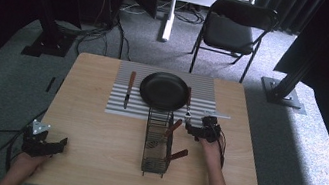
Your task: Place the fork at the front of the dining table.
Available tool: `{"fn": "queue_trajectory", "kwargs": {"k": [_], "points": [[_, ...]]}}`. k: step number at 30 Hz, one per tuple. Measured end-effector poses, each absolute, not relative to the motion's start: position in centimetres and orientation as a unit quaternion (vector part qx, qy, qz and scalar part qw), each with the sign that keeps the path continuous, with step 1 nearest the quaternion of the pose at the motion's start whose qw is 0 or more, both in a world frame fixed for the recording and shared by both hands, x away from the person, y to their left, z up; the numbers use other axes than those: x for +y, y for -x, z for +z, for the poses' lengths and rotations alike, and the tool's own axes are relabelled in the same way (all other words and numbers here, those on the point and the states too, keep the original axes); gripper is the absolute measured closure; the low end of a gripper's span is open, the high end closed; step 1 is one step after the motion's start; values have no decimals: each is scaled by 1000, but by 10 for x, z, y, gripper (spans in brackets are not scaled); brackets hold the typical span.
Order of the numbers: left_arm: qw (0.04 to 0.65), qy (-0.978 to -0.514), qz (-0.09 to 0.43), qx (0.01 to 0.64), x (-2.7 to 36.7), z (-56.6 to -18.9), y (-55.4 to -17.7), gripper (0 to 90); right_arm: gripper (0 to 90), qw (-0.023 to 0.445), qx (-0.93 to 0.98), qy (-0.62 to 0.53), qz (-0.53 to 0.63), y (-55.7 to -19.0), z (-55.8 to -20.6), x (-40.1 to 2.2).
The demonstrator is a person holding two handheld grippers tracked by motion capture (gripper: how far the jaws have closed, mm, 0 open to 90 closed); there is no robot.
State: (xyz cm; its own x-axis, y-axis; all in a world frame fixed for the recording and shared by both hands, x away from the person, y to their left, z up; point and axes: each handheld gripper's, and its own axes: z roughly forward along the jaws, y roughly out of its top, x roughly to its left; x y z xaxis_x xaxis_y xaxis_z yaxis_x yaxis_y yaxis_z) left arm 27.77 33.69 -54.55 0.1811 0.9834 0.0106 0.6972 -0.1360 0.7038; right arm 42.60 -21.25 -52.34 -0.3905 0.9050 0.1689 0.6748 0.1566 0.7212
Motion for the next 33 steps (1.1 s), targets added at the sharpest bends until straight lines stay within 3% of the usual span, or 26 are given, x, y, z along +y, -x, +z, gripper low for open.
{"fn": "queue_trajectory", "kwargs": {"k": [33], "points": [[289, -712, 247, 590, 337, -545, -278, 95, 138, 214, 716, -562, 355, -375, -540, -265]]}}
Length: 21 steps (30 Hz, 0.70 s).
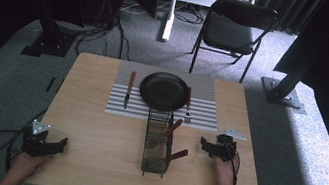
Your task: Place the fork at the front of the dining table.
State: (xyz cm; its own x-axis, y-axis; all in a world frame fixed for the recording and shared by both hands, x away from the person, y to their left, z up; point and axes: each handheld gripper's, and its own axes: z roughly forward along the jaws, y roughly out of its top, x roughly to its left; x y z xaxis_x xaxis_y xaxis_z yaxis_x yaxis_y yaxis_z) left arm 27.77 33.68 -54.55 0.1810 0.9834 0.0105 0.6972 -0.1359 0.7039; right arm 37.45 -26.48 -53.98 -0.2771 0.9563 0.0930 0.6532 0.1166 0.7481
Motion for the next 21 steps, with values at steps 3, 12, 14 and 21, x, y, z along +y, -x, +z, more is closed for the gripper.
{"fn": "queue_trajectory", "kwargs": {"k": [3, 12, 14, 21], "points": [[289, -712, 247, 590, 337, -545, -278, 95, 138, 219, 713, -565, 354, -369, -540, -269], [289, -712, 247, 590, 337, -545, -278, 96, 138, 234, 704, -572, 349, -349, -541, -281], [289, -712, 247, 590, 337, -545, -278, 95, 139, 236, 703, -574, 347, -345, -542, -284], [289, -712, 247, 590, 337, -545, -278, 95, 139, 241, 702, -574, 345, -328, -543, -292]]}}
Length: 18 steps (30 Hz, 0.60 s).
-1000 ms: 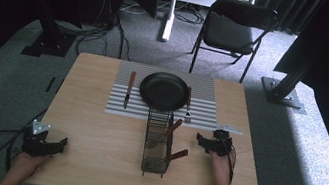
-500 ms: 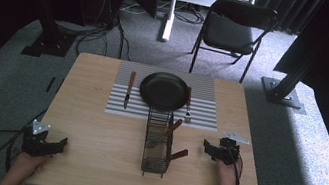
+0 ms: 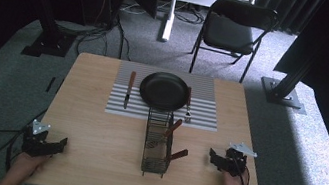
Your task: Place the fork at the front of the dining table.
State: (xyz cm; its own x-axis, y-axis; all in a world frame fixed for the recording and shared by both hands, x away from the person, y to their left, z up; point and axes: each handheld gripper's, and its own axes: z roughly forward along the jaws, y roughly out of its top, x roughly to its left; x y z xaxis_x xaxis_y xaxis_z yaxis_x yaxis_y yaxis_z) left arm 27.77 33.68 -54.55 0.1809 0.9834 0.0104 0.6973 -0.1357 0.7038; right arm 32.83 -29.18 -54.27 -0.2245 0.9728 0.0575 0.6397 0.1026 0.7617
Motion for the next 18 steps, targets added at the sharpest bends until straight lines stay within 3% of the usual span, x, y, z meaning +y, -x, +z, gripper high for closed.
{"fn": "queue_trajectory", "kwargs": {"k": [18], "points": [[289, -712, 247, 591, 337, -545, -278, 95, 133, 267, 693, -584, 329, -287, -546, -317]]}}
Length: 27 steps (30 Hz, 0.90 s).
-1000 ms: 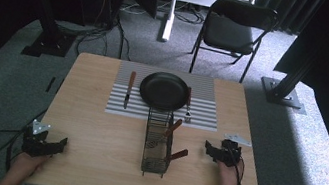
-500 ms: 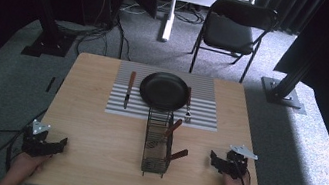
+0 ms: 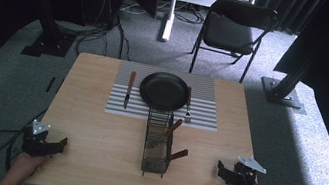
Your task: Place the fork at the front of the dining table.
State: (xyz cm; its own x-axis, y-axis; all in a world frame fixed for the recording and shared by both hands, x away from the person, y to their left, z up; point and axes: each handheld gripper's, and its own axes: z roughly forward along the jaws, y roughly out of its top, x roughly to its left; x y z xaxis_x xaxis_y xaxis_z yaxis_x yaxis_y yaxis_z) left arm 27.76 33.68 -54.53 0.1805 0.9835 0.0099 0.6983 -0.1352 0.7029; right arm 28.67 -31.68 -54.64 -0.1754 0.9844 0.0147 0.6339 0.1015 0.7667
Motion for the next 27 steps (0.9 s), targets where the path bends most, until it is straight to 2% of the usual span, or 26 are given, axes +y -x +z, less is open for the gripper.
{"fn": "queue_trajectory", "kwargs": {"k": [8, 17, 21, 27], "points": [[289, -712, 247, 591, 337, -545, -278, 95, 133, 286, 690, -588, 311, -270, -548, -329], [289, -712, 247, 591, 337, -545, -278, 95, 138, 262, 669, -614, 327, -255, -549, -346], [289, -712, 247, 590, 337, -545, -278, 95, 134, 273, 676, -619, 293, -250, -550, -348], [289, -712, 247, 591, 337, -545, -278, 95, 131, 281, 667, -614, 316, -238, -557, -353]]}}
